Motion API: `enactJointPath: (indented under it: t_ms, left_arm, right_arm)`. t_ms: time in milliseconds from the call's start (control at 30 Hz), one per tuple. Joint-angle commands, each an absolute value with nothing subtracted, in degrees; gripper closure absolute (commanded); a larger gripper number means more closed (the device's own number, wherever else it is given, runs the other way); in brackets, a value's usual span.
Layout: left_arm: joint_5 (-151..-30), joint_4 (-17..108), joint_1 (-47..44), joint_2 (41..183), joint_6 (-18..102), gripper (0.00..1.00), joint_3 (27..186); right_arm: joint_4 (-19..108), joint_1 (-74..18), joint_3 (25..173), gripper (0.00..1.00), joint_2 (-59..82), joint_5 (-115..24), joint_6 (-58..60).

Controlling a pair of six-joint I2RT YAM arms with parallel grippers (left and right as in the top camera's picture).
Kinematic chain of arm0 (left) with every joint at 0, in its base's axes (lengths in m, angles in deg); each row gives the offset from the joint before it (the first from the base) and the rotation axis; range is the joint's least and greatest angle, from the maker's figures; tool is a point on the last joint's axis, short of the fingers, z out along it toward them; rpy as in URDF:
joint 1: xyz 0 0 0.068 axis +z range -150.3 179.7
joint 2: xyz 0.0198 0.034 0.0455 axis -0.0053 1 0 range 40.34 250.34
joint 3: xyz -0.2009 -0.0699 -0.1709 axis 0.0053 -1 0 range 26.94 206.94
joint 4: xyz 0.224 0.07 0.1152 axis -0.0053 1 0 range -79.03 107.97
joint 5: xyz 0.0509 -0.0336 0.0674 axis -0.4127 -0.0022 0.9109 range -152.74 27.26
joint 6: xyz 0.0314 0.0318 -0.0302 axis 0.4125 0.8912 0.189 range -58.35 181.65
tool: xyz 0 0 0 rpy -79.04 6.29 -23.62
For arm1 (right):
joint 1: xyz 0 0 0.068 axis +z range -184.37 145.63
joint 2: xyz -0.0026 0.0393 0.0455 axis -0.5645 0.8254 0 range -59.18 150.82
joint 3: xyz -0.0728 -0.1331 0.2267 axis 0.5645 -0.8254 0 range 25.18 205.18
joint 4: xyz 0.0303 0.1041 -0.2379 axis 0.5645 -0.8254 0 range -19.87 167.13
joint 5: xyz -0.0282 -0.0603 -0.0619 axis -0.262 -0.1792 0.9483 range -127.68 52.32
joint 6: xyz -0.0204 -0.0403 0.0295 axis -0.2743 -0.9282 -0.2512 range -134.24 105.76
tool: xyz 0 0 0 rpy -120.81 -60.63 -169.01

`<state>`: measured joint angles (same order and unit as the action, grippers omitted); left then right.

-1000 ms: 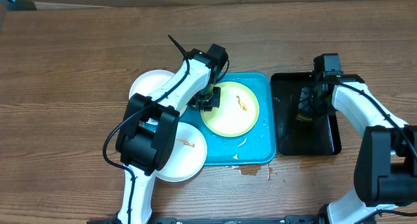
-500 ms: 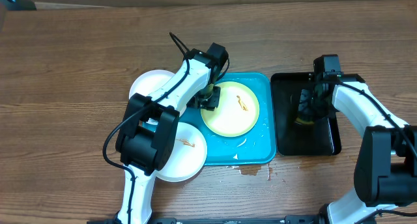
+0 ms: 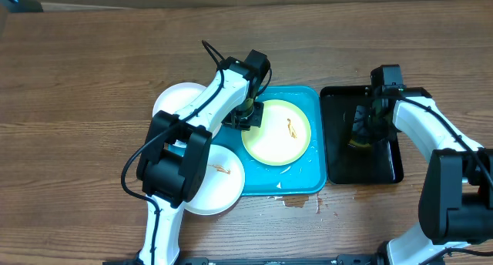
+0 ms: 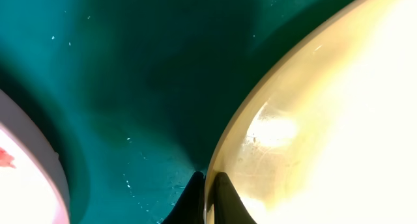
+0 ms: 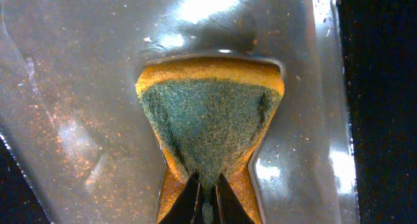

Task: Clean dirty plates on tray and stack at the side
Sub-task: 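Lift the sponge with the right gripper and carry it toward the yellow plate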

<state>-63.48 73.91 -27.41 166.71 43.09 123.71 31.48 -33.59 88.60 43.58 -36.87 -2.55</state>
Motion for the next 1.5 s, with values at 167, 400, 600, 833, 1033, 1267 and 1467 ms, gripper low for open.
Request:
enactJointPath:
  t_ms: [167, 400, 600, 833, 1033, 1267, 1467]
  left_arm:
    - [-58.97, 72.59, -26.89, 167.41, 43.19, 0.96, 124.17]
    - [-58.95, 72.42, -26.89, 167.41, 43.22, 0.95, 124.17]
    - [-58.97, 73.14, -26.89, 167.41, 43.24, 0.94, 124.17]
    - [-59.37, 73.14, -26.89, 167.41, 43.24, 0.92, 124.17]
    - [-59.37, 73.29, -26.89, 167.41, 43.24, 0.91, 124.17]
    - [-59.39, 74.17, -26.89, 167.43, 43.24, 0.88, 124.17]
    - [-59.41, 74.17, -26.91, 167.41, 43.22, 0.87, 124.17]
  right_arm:
    - [28.21, -33.57, 91.81, 0.96, 41.61, -34.74, 1.05]
    - [23.11, -32.26, 95.85, 0.96, 35.8, -34.81, 1.86]
    - [22.57, -32.17, 93.67, 0.96, 35.45, -34.79, 0.77]
    - [29.8, -32.17, 86.06, 0.96, 35.45, -34.79, 0.59]
    - [34.13, -32.17, 83.72, 0.54, 35.45, -34.77, 0.57]
    - [39.59, -32.17, 80.18, 0.51, 35.47, -34.74, 0.59]
    - [44.95, -32.17, 74.7, 0.5, 35.49, -34.74, 0.59]
